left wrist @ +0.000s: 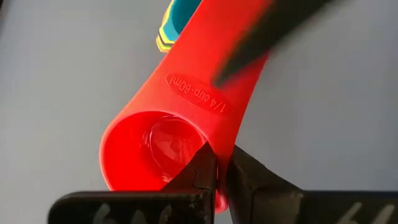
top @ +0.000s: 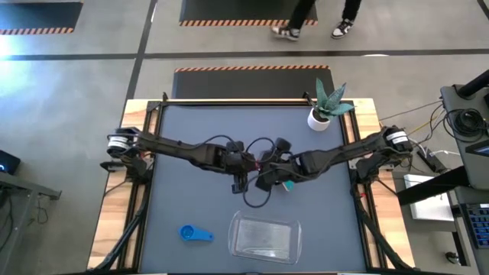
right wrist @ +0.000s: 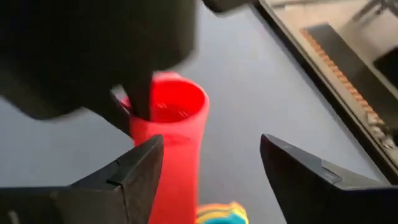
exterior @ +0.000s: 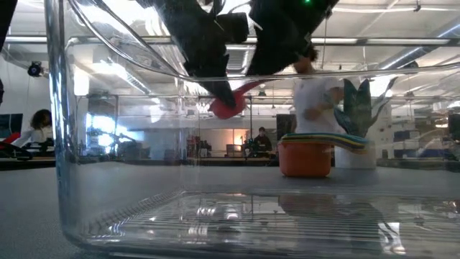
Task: Nest measuring cups in basket
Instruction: Stack the orange measuring cup on top of the light blue measuring cup
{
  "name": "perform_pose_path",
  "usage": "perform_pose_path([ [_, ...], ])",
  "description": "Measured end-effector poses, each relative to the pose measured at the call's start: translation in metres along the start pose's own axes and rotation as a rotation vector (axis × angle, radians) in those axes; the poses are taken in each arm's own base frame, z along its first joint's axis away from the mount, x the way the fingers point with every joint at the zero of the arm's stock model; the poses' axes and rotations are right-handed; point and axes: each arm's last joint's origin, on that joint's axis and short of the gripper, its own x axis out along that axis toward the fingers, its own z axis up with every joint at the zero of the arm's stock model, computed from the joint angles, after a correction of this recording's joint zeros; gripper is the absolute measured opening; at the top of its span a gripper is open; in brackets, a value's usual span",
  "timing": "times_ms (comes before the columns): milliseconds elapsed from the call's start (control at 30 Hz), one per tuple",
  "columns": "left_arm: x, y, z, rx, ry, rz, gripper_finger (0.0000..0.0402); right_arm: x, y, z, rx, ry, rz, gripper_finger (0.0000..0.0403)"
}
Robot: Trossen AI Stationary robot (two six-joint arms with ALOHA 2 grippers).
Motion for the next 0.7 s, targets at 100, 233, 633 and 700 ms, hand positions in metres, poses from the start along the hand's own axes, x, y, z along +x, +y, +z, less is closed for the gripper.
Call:
perform_pose_path([
  [100, 0.0038, -0.0009, -0.0010, 0.002, 0.010, 0.004, 0.0000, 0.0027, -0.0038, -0.0040, 0.014, 0.057, 0.022, 0.0236],
  [233, 0.0041, -0.0004, -0.0012, -0.002, 0.010, 0.027, 0.0000, 0.0062, -0.0047, -0.0049, 0.042, 0.091, 0.104, 0.0222],
  [633, 0.0027, 0.0009, 0.0022, -0.012, -0.017, 0.043, 0.0000, 0.0075, -0.0015, -0.0097, 0.017, 0.125, 0.172, 0.0294],
  [700, 0.0027, 0.0005, 0.0026, -0.013, -0.021, 0.040, 0.0000, 0.0088, -0.0026, -0.0115, 0.020, 0.128, 0.157, 0.0307],
])
